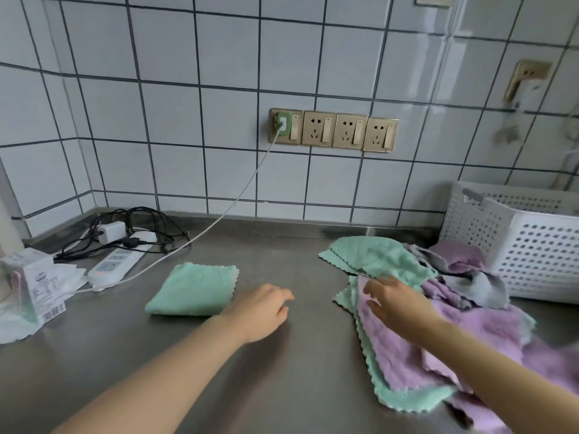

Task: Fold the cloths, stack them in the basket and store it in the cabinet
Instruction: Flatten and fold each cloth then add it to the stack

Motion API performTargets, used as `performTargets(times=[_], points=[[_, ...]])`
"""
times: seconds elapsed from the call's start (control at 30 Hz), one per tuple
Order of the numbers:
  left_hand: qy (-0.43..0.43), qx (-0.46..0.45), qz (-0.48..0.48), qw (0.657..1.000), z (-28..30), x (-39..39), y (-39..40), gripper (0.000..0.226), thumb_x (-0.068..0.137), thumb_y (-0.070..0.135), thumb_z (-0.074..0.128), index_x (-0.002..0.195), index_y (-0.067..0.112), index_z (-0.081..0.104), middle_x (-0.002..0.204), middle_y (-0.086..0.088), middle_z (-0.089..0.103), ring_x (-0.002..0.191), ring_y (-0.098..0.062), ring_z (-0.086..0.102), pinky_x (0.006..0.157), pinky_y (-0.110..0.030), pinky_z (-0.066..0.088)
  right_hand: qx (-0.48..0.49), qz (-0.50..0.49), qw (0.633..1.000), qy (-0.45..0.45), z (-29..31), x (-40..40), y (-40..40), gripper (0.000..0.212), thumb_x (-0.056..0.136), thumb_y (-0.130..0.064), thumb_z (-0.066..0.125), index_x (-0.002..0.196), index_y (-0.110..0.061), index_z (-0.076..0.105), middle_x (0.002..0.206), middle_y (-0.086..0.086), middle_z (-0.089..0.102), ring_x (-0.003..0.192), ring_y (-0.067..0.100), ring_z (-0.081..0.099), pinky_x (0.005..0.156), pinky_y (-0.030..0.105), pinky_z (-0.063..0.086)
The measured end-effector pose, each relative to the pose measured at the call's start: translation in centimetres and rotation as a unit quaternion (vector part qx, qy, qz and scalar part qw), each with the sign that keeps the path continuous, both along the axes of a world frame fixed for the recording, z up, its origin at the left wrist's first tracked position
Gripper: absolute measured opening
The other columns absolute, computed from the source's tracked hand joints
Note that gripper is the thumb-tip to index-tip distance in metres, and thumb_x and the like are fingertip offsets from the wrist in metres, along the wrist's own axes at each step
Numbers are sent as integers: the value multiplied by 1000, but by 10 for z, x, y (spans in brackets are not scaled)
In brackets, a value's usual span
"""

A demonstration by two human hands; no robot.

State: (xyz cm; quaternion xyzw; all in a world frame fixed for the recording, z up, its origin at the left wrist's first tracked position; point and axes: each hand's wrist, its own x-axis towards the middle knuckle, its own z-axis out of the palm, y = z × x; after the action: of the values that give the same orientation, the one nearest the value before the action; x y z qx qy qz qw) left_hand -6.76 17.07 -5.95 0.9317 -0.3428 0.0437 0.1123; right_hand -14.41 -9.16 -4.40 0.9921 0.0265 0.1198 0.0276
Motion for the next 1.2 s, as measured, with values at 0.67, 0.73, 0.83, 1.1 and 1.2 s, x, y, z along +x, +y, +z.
performTargets(times=[0.67, 0.73, 0.83, 1.1, 1.2], points=[[98, -157, -124, 975, -22, 44, -219, 37, 90, 11, 53, 127, 16, 58, 123, -8, 63, 112, -28, 58, 96, -40, 47, -40, -152, 987, -18, -7, 27, -72, 39, 88, -48, 53, 110, -16, 56, 111, 3, 56, 112, 28, 50, 86, 38, 45], [93, -164, -116, 975, -26, 45, -222, 36, 91, 12, 53, 126, 16, 59, 124, -8, 64, 113, -27, 58, 96, -39, 47, -52, -150, 987, -38, -11, 25, -73, 29, 91, -35, 51, 106, -14, 62, 109, 6, 58, 111, 31, 52, 85, 40, 45], [61, -179, -103, 977, -27, 48, -222, 27, 91, 18, 55, 116, 20, 65, 112, -6, 69, 102, -28, 63, 84, -41, 51, -33, -152, 987, -42, -10, 27, -74, 23, 90, -27, 50, 100, -11, 63, 105, 7, 60, 108, 30, 53, 82, 36, 43], [22, -329, -73, 941, 0, 45, -226, 8, 90, 18, 59, 98, 16, 60, 92, -5, 70, 86, -25, 63, 73, -40, 51, 288, -99, 940, -157, 29, 28, -77, 8, 85, -17, 60, 84, -9, 57, 78, 2, 63, 77, 21, 57, 66, 31, 41], [-2, -346, -62, 936, 10, 47, -217, 6, 91, 15, 56, 92, 14, 62, 82, -6, 67, 78, -28, 62, 64, -37, 46, 382, -66, 898, -206, 56, 17, -74, 12, 92, -15, 51, 88, -4, 55, 72, -1, 55, 65, 12, 46, 58, 22, 37]])
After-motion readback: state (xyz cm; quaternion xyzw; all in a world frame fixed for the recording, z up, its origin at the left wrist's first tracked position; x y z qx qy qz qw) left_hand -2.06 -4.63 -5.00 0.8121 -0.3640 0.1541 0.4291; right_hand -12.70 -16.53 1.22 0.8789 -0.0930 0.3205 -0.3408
